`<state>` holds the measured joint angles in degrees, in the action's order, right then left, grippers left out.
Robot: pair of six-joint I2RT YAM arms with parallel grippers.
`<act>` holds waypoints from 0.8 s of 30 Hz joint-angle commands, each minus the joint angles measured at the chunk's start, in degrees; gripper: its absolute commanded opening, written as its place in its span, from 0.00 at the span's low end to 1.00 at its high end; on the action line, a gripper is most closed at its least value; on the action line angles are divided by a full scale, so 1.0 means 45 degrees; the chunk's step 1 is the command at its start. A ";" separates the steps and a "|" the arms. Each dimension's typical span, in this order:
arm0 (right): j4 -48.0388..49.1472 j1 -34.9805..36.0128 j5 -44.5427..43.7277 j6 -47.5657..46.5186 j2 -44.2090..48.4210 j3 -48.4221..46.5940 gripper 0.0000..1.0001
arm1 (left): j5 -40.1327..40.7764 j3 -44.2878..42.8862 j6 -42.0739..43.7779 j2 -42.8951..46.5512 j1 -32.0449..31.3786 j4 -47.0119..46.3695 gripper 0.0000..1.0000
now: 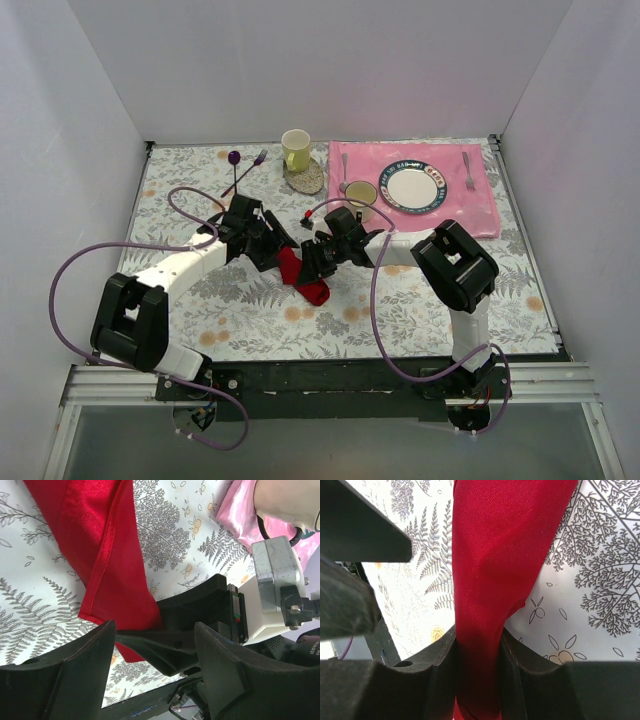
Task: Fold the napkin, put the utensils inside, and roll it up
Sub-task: Roll the napkin with the utensil
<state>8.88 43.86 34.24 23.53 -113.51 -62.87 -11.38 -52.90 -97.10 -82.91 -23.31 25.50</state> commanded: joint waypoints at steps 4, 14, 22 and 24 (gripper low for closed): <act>-0.0217 -0.0117 0.0009 0.0025 -0.0224 -0.0111 0.41 | -0.0870 0.0799 -0.0317 -0.0870 0.0024 -0.1037 0.64; -0.0314 -0.0137 0.0282 -0.0072 -0.0205 -0.0130 0.48 | -0.0402 0.1814 -0.0434 -0.0832 -0.0054 -0.1193 0.66; -0.1171 -0.0117 -0.0010 -0.0482 0.0283 -0.0442 0.60 | 0.0395 0.2440 -0.0727 -0.0349 -0.0074 -0.1624 0.66; -0.1524 -0.0136 -0.0186 -0.0754 0.0555 -0.0598 0.62 | 0.0730 0.2441 -0.0591 0.0336 -0.0113 -0.1235 0.66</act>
<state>7.66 43.38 36.82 23.49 -113.49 -63.92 -13.06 -43.16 -100.18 -87.13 -23.44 17.85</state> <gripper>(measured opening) 0.601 0.659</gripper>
